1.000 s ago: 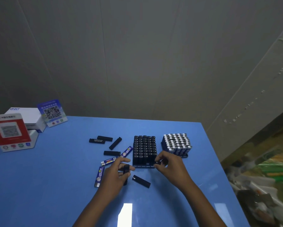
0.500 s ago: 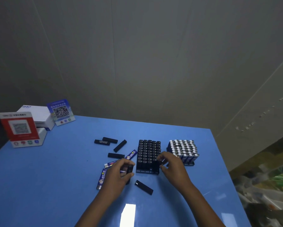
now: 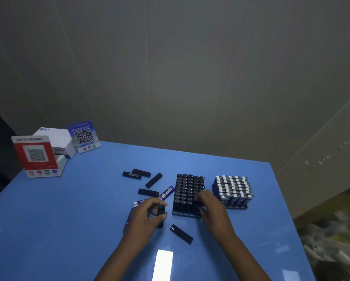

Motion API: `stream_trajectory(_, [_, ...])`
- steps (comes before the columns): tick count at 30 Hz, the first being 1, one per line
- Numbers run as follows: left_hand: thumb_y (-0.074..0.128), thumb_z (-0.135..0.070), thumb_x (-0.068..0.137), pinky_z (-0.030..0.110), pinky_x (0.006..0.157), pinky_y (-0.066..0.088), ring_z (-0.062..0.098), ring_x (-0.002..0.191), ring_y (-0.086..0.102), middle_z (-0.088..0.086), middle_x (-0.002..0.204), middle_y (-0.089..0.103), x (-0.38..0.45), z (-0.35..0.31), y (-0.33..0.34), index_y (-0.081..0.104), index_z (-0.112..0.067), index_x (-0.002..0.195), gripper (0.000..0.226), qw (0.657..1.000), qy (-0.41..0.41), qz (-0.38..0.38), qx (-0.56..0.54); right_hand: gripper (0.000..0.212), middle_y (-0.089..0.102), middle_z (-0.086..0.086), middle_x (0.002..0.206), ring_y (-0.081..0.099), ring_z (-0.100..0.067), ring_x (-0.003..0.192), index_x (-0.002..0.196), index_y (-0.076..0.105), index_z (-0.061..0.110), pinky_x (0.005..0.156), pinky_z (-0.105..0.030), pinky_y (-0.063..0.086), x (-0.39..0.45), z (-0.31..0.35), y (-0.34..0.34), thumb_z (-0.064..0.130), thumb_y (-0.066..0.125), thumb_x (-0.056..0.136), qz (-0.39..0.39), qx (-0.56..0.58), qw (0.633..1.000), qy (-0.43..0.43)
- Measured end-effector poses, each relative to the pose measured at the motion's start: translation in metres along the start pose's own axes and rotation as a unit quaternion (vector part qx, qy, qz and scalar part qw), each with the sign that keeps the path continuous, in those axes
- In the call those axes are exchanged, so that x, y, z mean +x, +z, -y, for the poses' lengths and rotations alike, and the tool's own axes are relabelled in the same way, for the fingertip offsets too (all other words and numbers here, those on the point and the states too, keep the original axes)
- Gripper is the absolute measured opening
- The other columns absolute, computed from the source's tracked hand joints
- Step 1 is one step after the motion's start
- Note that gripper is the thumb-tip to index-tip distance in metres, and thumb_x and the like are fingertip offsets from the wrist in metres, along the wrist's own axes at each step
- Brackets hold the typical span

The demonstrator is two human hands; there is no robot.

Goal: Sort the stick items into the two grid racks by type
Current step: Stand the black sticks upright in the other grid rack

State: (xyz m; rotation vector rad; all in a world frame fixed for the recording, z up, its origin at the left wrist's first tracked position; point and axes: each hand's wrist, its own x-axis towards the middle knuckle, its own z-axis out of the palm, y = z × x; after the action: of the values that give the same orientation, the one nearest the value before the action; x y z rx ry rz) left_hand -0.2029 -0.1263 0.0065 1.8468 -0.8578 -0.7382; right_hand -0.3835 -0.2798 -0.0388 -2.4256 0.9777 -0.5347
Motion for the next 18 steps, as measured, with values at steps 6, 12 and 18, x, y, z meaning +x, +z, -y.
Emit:
stream_trajectory(6, [0.083,-0.008,0.075,0.015,0.065,0.050,-0.002,0.066,0.054,-0.022,0.076,0.065,0.001,0.000,-0.004,0.071,-0.028,0.090,0.028,1.000,-0.007,-0.012,-0.018,0.040,0.052,0.009,0.085,0.050,-0.014,0.080,0.087,0.045,0.025,0.060,-0.037,0.050,0.002,0.001,0.001,-0.012,0.056,0.076,0.019,-0.069,0.997,-0.002])
stream_trajectory(12, [0.082,-0.005,0.074,0.015,0.062,0.052,0.004,0.071,0.063,-0.003,0.085,0.068,0.006,-0.004,-0.005,0.071,-0.021,0.090,0.025,0.998,-0.029,-0.021,-0.048,0.025,0.053,0.008,0.081,0.048,-0.012,0.079,0.084,0.050,0.018,0.060,-0.037,0.048,0.006,0.004,0.003,-0.005,0.060,0.083,0.019,-0.061,0.998,0.011])
stream_trajectory(18, [0.082,0.003,0.071,0.013,0.049,0.046,0.005,0.055,0.066,0.002,0.073,0.074,0.012,-0.018,0.002,0.067,-0.006,0.086,0.022,0.993,-0.044,-0.026,-0.105,0.024,0.063,0.010,0.092,0.058,-0.005,0.088,0.091,0.064,0.021,0.075,-0.015,0.047,0.002,0.006,-0.010,-0.001,0.071,0.084,-0.001,0.113,0.991,0.074])
